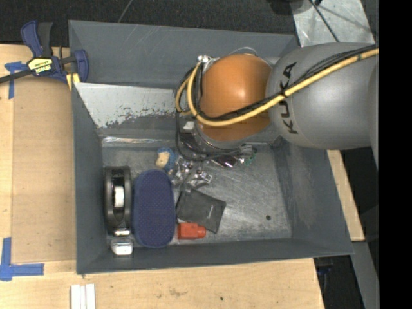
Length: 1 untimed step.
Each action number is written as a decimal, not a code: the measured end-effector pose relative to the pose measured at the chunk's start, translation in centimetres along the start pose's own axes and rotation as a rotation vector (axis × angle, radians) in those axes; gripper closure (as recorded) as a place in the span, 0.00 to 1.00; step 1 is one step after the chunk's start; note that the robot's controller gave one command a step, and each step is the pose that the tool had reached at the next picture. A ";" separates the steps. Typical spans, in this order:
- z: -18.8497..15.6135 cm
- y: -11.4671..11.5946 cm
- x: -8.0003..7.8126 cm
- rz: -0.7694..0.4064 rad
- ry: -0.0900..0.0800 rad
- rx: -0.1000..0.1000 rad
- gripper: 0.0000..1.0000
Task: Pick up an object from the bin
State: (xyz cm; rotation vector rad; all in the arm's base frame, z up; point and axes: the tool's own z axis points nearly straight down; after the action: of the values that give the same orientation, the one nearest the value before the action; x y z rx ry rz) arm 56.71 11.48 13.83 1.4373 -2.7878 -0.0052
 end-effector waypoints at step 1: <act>-10.7 -0.1 0.8 0.011 -0.012 0.014 1.00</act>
Offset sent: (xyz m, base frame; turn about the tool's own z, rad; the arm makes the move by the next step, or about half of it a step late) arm -0.0053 -0.0069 0.1007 0.0079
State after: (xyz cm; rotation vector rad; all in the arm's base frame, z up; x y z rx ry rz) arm 56.42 10.79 24.49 1.4294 -2.8113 0.0052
